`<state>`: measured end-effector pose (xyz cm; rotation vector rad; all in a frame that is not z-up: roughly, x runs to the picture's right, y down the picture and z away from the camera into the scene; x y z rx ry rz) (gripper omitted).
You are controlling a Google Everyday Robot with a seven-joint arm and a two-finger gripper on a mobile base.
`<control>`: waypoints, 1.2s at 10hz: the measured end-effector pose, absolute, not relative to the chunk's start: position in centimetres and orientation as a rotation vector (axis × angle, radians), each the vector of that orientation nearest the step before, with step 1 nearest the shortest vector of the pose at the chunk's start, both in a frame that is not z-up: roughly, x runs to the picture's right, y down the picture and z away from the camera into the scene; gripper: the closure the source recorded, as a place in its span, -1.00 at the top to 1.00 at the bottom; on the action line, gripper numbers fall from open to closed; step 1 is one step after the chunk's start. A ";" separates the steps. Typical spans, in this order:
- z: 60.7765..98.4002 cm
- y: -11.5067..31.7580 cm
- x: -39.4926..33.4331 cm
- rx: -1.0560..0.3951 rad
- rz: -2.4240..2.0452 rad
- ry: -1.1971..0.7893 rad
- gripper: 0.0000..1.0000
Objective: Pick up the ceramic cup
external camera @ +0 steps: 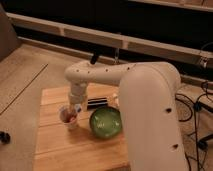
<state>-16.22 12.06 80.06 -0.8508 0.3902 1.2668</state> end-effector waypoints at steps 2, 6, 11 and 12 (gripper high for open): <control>80.3 12.3 -16.6 -0.864 1.256 0.394 -0.78; 79.4 10.2 -18.0 -0.834 1.235 0.357 -1.00; 72.7 4.5 -19.3 -0.646 1.229 0.336 -1.00; 71.4 3.6 -18.9 -0.602 1.242 0.339 -1.00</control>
